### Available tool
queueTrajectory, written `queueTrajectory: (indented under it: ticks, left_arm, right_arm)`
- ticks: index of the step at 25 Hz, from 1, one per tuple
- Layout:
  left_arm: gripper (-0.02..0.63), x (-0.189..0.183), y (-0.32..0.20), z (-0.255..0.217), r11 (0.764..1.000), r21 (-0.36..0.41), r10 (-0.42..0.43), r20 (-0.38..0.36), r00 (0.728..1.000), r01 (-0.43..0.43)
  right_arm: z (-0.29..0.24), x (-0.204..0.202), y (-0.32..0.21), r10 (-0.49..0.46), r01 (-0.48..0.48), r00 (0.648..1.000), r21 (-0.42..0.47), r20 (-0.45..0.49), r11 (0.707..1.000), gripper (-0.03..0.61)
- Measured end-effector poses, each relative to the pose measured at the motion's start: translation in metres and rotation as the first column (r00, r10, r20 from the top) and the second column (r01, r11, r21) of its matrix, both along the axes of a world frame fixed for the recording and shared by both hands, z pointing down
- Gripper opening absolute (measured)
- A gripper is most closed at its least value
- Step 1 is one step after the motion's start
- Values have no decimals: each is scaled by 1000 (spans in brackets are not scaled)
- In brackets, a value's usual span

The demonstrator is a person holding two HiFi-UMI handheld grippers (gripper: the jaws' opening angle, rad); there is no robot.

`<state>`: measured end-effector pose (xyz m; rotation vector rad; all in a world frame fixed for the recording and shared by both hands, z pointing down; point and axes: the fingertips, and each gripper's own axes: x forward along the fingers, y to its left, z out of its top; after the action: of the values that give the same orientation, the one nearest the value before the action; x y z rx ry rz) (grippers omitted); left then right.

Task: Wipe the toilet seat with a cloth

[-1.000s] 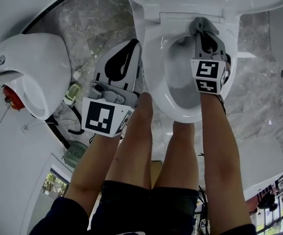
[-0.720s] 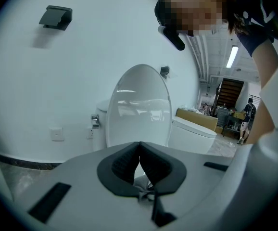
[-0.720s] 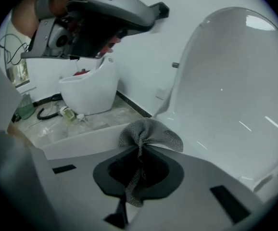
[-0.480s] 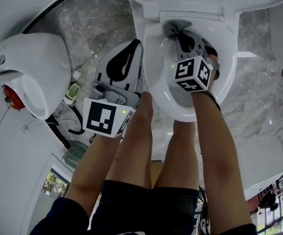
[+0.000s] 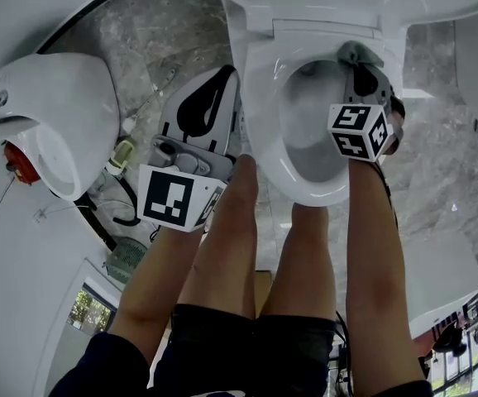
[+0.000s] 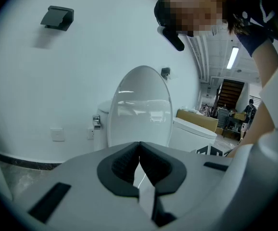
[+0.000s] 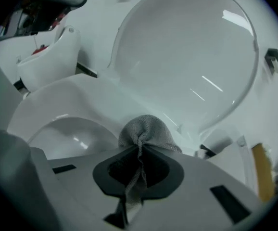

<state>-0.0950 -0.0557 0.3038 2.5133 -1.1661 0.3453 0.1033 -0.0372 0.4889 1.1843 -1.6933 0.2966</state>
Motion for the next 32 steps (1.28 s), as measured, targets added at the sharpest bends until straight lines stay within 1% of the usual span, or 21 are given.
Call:
queueTrajectory:
  ticks: [1,2,4,6,8,9,11,12,13,14,17,19,21,22,23,24,25,26,29,31,32]
  left_arm:
    - [20,-1,0,1,1000,-1,-1,2,1000,1]
    - [20,-1,0,1,1000,-2,-1,4,1000,1]
    - [20,0,0,2,1000,-3,3,7,1000,-3]
    - [20,1,-1,2,1000,-1,7,8,1000,-7]
    - [20,2,-1,1,1000,1,6,8,1000,-6]
    - [20,2,-1,0,1000,2,5,7,1000,-5]
    - [20,5,-3,-3,1000,5,-7,-6,1000,7]
    - [20,7,-4,-6,1000,7,-18,-19,1000,19]
    - [20,9,-5,-8,1000,9,-27,-30,999,27]
    - [20,12,-6,-9,1000,9,-29,-36,999,30]
    - [20,14,-3,-8,1000,8,-24,-34,999,24]
    - [20,11,0,-7,1000,8,-28,-31,999,28]
    - [20,8,3,-6,999,8,-36,-30,999,36]
    - [20,7,5,-6,999,6,-39,-30,999,39]
    - [20,7,6,-6,999,5,-41,-30,999,41]
    - [20,6,7,-6,999,4,-42,-29,999,42]
    - [20,6,8,-6,999,5,-42,-29,999,43]
    - [20,5,8,-7,999,7,-44,-28,999,44]
    - [20,3,7,-11,999,18,-50,-25,998,51]
    - [20,2,7,-16,998,27,-57,-26,998,57]
    - [20,2,7,-19,998,31,-60,-27,998,61]
  right_arm:
    - [4,-13,2,-27,27,999,-9,26,1000,35]
    - [8,-31,4,-78,79,996,-18,46,997,35]
    - [11,-74,5,-186,188,980,-20,76,982,35]
    - [10,-109,6,-231,235,967,-19,106,972,34]
    - [5,-133,18,-273,280,950,-22,154,960,32]
    - [2,-145,30,-324,333,929,-19,179,943,32]
    - [-4,-168,55,-446,457,870,-6,211,889,32]
    - [-5,-173,63,-484,496,846,0,223,868,32]
    - [-4,-173,64,-500,513,835,6,229,858,32]
    - [-4,-169,59,-500,511,835,15,228,860,34]
    - [-8,-155,24,-475,472,855,68,207,879,34]
    - [-15,-153,9,-485,474,851,102,199,874,35]
    - [-17,-157,12,-518,506,832,110,198,855,34]
    - [-16,-162,20,-548,538,812,106,201,836,34]
    - [-16,-168,31,-586,579,784,101,207,809,34]
    - [-16,-176,45,-628,624,747,98,218,775,34]
    - [-16,-184,61,-673,672,701,97,236,734,34]
    - [-18,-192,81,-718,721,647,98,258,686,32]
    - [-21,-204,149,-825,854,463,85,325,513,32]
    - [-20,-198,194,-860,916,354,50,369,398,32]
    - [-19,-191,215,-868,938,306,29,391,344,32]
